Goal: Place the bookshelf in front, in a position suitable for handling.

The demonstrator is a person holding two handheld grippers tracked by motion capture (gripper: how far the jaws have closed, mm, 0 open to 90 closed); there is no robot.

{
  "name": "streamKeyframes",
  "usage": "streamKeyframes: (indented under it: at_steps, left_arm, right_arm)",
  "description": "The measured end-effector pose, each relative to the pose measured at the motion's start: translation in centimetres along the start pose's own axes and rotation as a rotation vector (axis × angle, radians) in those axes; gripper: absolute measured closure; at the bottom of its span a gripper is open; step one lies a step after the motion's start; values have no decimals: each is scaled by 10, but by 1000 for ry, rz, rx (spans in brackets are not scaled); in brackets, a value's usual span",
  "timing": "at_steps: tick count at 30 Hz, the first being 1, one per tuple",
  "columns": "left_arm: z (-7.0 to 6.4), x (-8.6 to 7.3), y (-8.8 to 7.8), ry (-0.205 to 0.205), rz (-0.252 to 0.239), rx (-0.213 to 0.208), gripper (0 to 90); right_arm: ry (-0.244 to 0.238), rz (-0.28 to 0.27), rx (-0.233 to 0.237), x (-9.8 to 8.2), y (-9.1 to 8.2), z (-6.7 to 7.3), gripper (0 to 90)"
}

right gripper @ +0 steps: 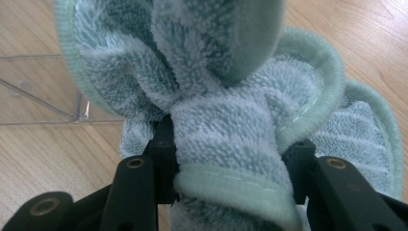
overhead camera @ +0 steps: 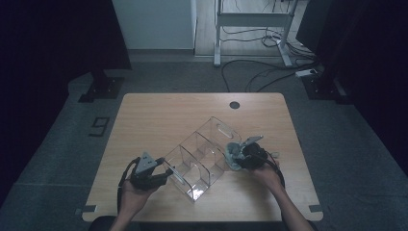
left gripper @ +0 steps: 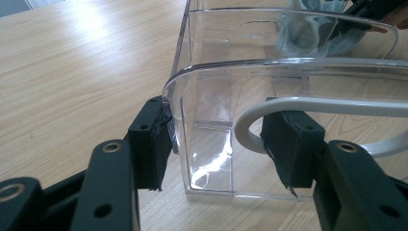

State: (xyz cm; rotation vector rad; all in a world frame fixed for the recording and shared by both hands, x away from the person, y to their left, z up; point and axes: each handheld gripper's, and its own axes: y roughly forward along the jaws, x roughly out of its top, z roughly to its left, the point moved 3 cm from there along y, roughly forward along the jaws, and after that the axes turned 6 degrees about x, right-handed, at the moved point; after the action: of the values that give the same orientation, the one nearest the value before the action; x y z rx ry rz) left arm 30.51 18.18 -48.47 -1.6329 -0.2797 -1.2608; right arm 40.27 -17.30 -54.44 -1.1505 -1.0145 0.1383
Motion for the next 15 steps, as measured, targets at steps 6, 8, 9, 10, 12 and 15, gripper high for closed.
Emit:
streamKeyframes:
  at_steps: [6,8,9,10,12,15]
  left_arm:
    - [0,0,0,-1,-1,0,452]
    - [0,0,0,0,-2,0,453]
    - [0,0,0,-1,-1,0,453]
    - [0,0,0,0,-2,1,452]
    - [0,0,0,0,-2,1,452]
    - [0,0,0,0,-4,0,452]
  right_arm:
    - [13,-10,5,-2,0,0,522]
    - [13,-10,7,-2,0,0,522]
    - [14,-11,8,-2,0,0,522]
    - [19,-12,8,-3,-1,0,523]
    - [15,-14,8,-3,-3,0,524]
    - [14,-17,9,-5,-8,1,526]
